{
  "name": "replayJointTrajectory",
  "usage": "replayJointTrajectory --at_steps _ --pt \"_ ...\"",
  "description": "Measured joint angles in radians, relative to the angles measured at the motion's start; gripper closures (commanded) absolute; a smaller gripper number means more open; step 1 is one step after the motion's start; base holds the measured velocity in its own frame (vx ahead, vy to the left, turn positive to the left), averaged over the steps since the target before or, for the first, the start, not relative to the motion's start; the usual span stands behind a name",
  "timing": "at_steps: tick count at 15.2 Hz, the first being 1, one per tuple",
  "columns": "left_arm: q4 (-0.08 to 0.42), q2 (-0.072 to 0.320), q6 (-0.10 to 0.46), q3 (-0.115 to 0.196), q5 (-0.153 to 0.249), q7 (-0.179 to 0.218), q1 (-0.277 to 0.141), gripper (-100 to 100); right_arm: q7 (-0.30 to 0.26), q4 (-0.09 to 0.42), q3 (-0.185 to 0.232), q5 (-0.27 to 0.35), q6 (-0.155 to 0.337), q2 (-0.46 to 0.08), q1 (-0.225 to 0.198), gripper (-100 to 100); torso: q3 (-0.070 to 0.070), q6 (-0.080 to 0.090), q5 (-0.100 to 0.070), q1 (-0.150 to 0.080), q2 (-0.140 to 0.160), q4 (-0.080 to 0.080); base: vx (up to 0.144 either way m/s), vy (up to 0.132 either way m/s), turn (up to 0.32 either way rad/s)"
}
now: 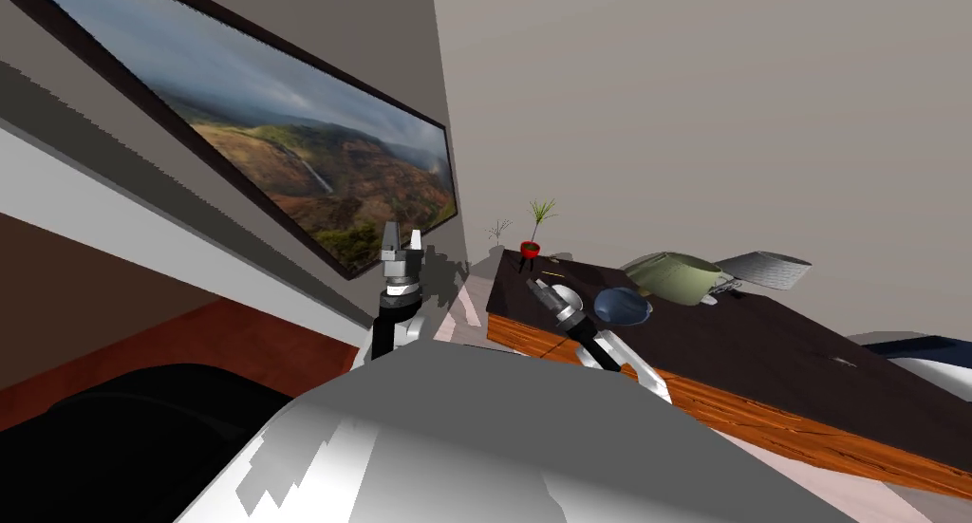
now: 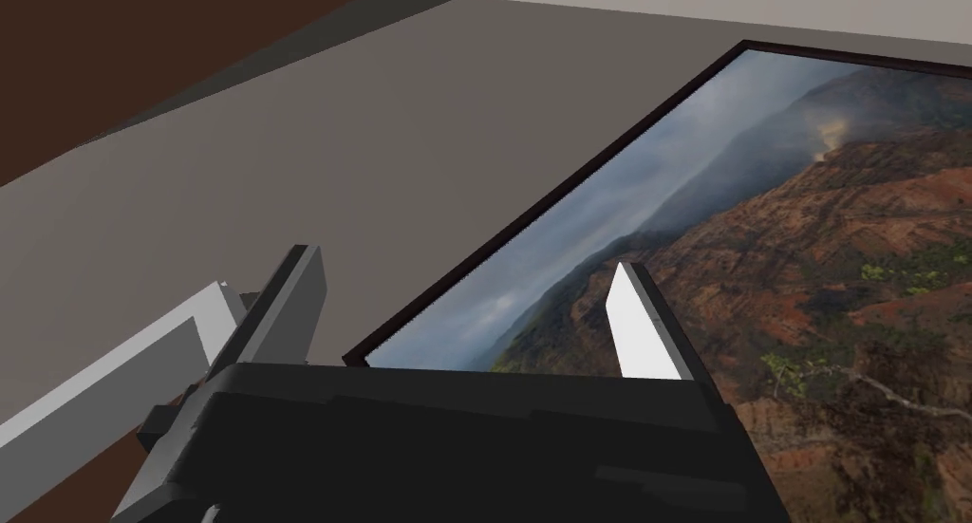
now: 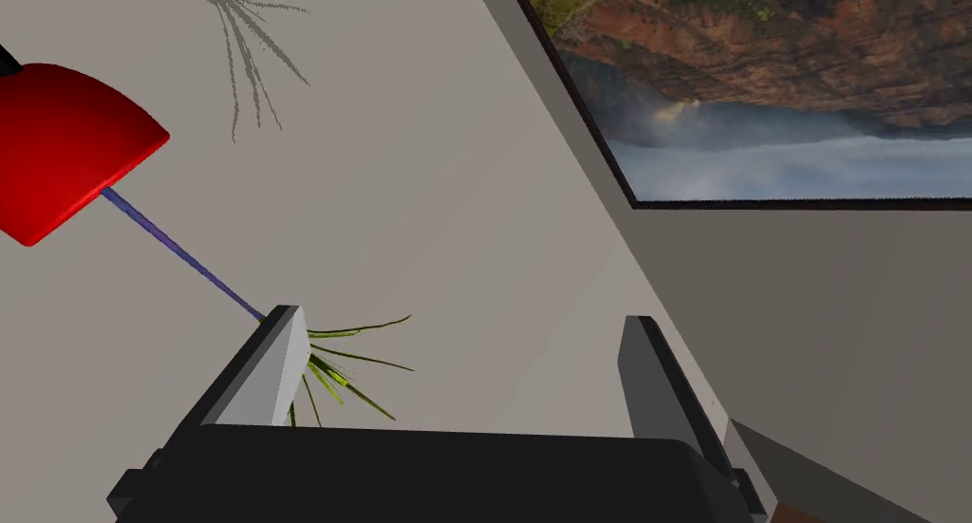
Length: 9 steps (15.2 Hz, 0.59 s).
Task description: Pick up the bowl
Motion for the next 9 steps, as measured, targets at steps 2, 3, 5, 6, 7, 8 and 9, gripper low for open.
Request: replayJointTrajectory --at_steps 2,3,5,6,7,8,9 --pt "0.0 0.0 0.0 0.0 0.0 0.0 0.0 0 0.01 0.032 0.017 0.024 0.007 -0.022 -0.015 -100 0.0 0.0 0.0 0.0 0.0 0.0 -0.008 -0.015 0.138" --pt "0.0 0.0 0.0 0.0 0.0 0.0 0.0 0 0.019 0.063 0.024 0.037 0.003 -0.034 -0.024 -100 0.0 0.0 0.0 0.0 0.0 0.0 -0.011 -0.018 0.212" --pt "0.0 0.0 0.0 0.0 0.0 0.0 0.0 0 0.034 0.102 0.05 0.073 0.014 -0.072 -0.038 -100 0.0 0.0 0.0 0.0 0.0 0.0 -0.01 -0.022 0.172" --pt "0.0 0.0 0.0 0.0 0.0 0.0 0.0 0 0.044 0.122 0.066 0.093 0.021 -0.093 -0.047 -100 0.0 0.0 0.0 -0.001 0.0 0.0 -0.011 -0.025 0.161" --pt "0.0 0.0 0.0 0.0 0.0 0.0 0.0 0 0.05 0.138 0.079 0.111 0.031 -0.112 -0.055 -100 0.0 0.0 0.0 -0.001 0.0 0.0 -0.008 -0.02 0.037" --pt "0.0 0.0 0.0 0.0 0.0 0.0 0.0 0 0.054 0.154 0.087 0.121 0.037 -0.118 -0.061 -100 0.0 0.0 0.0 0.0 0.0 0.0 -0.008 -0.014 0.11" --pt "0.0 0.0 0.0 0.0 0.0 0.0 0.0 0 0.064 0.178 0.1 0.14 0.04 -0.129 -0.07 -100 0.0 0.0 0.0 0.0 0.0 0.0 -0.009 -0.014 0.151"
